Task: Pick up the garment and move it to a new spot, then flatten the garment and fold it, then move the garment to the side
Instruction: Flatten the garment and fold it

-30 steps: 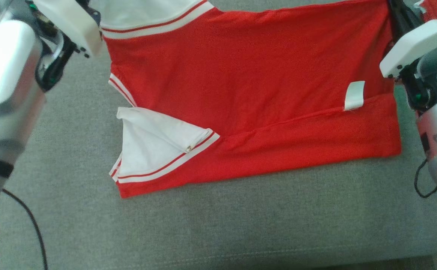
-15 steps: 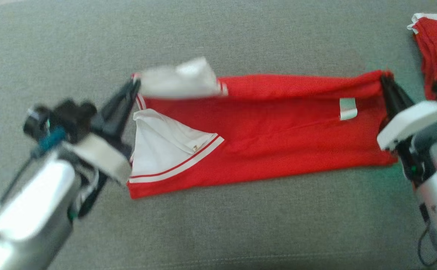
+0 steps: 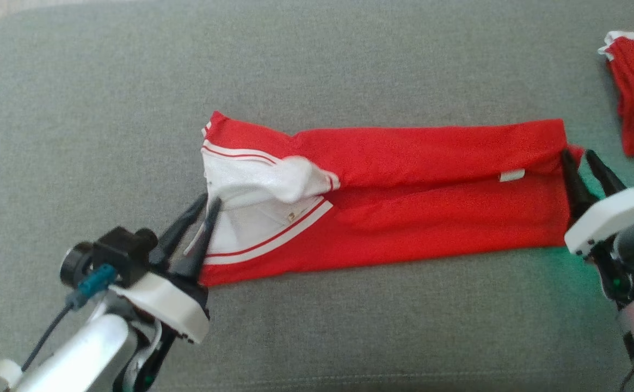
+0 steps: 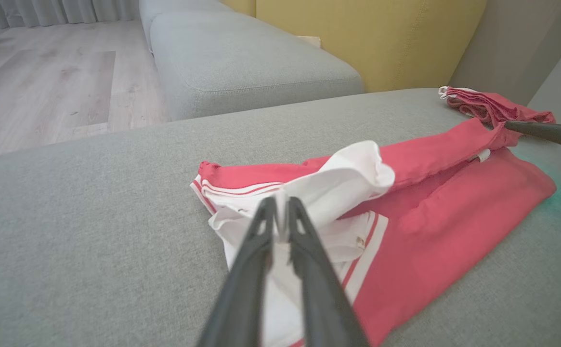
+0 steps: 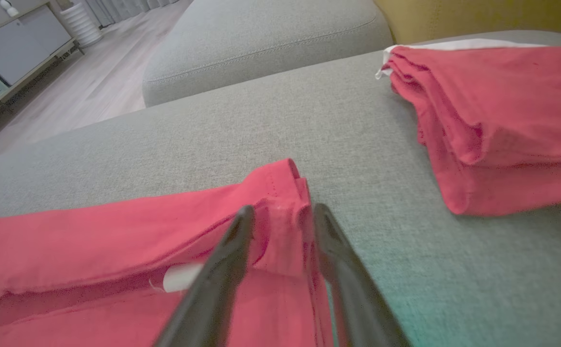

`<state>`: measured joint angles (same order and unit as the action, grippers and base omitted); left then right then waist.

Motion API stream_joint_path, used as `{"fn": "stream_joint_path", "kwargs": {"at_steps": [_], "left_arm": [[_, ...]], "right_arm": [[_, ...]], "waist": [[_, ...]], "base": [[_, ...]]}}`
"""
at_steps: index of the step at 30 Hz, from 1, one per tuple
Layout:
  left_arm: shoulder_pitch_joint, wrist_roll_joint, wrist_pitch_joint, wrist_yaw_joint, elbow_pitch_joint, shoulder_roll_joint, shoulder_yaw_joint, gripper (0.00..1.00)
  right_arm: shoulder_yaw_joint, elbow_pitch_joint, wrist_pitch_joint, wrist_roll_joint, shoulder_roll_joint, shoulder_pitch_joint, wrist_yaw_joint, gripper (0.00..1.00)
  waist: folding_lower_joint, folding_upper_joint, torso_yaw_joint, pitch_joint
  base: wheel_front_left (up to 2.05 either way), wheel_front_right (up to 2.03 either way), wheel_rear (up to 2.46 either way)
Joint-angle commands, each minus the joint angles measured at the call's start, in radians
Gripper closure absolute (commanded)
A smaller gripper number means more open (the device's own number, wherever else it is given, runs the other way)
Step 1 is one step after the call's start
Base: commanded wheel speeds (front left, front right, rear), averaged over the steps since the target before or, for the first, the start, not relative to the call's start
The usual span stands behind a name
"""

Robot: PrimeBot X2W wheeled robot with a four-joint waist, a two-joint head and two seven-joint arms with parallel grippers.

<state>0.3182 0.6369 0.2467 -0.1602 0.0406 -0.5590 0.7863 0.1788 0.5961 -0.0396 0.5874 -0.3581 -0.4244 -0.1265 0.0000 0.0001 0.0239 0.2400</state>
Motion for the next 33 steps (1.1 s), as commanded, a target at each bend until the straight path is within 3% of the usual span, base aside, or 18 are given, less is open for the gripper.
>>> {"fn": "stream_joint_path", "kwargs": {"at_steps": [1,4,9,15,18,24,33], "left_arm": [[0.013,0.008,0.005,-0.011,-0.026,-0.022,-0.047,0.00],[-0.020,0.004,0.007,-0.036,-0.027,-0.018,-0.046,0.00],[-0.089,-0.039,0.013,-0.128,-0.034,0.011,-0.075,0.00],[-0.208,-0.137,0.015,-0.225,-0.066,0.093,-0.156,0.00],[-0.271,-0.201,0.015,-0.245,-0.081,0.138,-0.198,0.00],[-0.368,-0.320,0.015,-0.222,-0.100,0.230,-0.251,0.00],[-0.424,-0.416,0.015,-0.162,-0.091,0.310,-0.284,0.00]], "right_arm": [[0.000,-0.034,0.000,-0.007,-0.009,0.022,-0.004,0.00],[-0.018,-0.050,-0.005,-0.009,0.005,0.065,-0.004,0.00],[-0.055,-0.086,0.009,-0.013,0.031,0.152,-0.004,0.00],[-0.108,-0.112,0.035,-0.033,0.079,0.250,-0.004,0.00],[-0.135,-0.121,0.048,-0.051,0.099,0.286,-0.004,0.00],[-0.177,-0.126,0.060,-0.108,0.123,0.348,-0.004,0.00],[-0.283,-0.115,0.020,-0.192,0.143,0.334,-0.004,0.00]], "waist": [[0.0000,-0.0001,0.000,-0.014],[0.0000,-0.0001,-0.002,-0.047],[0.0000,-0.0001,0.000,-0.099],[0.0000,-0.0001,0.009,-0.164],[0.0000,-0.0001,0.017,-0.190],[0.0000,-0.0001,0.043,-0.245],[0.0000,-0.0001,0.095,-0.258]], "base": [[0.00,0.00,0.00],[0.00,0.00,0.00],[0.00,0.00,0.00],[0.00,0.00,0.00],[0.00,0.00,0.00],[0.00,0.00,0.00],[0.00,0.00,0.00]]}}
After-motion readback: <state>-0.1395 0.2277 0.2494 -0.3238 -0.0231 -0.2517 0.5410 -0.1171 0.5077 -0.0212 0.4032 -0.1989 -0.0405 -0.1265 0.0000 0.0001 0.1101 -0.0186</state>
